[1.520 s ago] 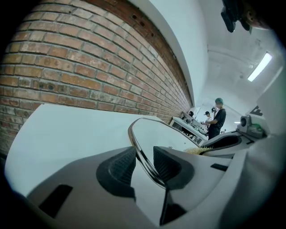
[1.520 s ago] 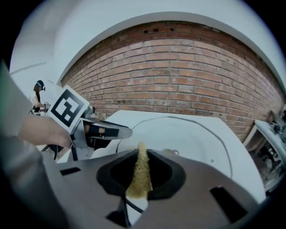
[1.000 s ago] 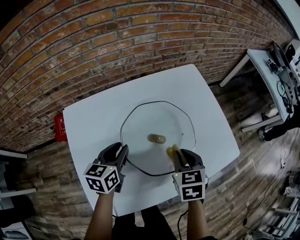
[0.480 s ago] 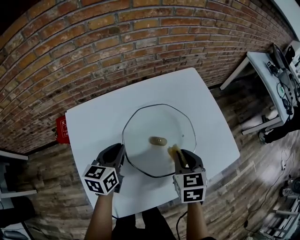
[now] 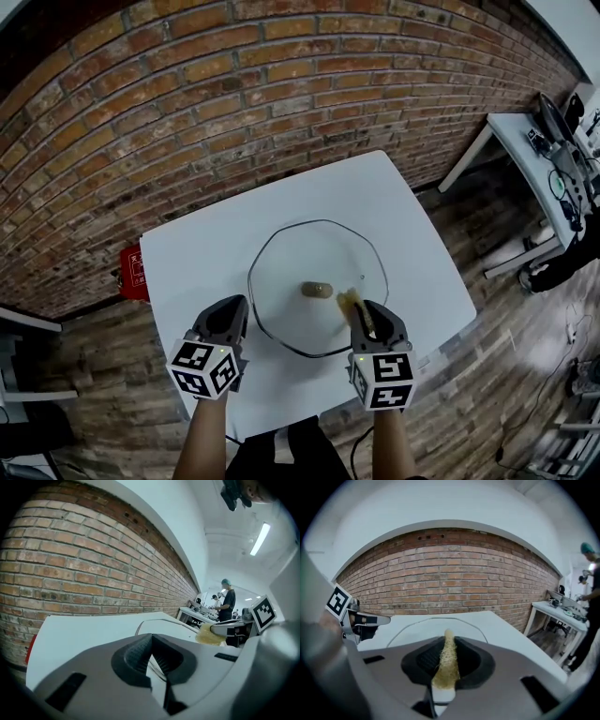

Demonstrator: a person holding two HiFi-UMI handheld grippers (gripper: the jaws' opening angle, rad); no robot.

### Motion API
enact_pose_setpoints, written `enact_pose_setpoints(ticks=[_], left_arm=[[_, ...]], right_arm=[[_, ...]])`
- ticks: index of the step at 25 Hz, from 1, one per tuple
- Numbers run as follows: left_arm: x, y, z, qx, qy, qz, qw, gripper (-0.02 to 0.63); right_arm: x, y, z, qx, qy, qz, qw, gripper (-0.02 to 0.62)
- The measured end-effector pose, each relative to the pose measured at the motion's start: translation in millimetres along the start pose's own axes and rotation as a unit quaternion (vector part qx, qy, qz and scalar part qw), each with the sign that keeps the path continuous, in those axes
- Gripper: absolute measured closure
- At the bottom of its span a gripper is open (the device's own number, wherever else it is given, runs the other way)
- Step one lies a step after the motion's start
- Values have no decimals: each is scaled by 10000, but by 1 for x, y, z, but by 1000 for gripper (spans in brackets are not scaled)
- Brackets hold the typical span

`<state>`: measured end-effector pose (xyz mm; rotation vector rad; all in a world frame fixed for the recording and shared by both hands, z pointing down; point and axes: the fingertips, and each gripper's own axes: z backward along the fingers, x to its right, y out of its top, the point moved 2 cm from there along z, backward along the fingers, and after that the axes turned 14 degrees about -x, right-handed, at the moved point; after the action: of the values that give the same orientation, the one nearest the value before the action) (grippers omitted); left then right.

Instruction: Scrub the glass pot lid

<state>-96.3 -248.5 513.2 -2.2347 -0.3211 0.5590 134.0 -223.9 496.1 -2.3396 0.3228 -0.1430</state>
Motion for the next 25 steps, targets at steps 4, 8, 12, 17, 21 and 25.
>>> enact_pose_setpoints(ticks=[4, 8, 12, 17, 21, 25], left_arm=[[16, 16, 13, 196, -18, -171, 9997, 597], [32, 34, 30, 404, -63, -318, 9987, 597], [49, 49, 52, 608, -76, -466, 9970, 597], [69, 71, 80, 912, -79, -683, 9935, 597], [84, 90, 108, 1168, -48, -874, 9893, 597], [96, 107, 135, 1399, -35, -993, 9852, 597]], right_arm=[[1, 19, 23, 502, -67, -53, 9987, 534], [-4, 38, 47, 863, -71, -35, 9962, 534], [-11, 50, 74, 1124, -83, -4, 9936, 534], [-20, 70, 110, 1546, -92, 59, 9879, 534], [-32, 87, 140, 1857, -87, 166, 9824, 534], [-43, 104, 168, 2129, -69, 277, 9767, 534]])
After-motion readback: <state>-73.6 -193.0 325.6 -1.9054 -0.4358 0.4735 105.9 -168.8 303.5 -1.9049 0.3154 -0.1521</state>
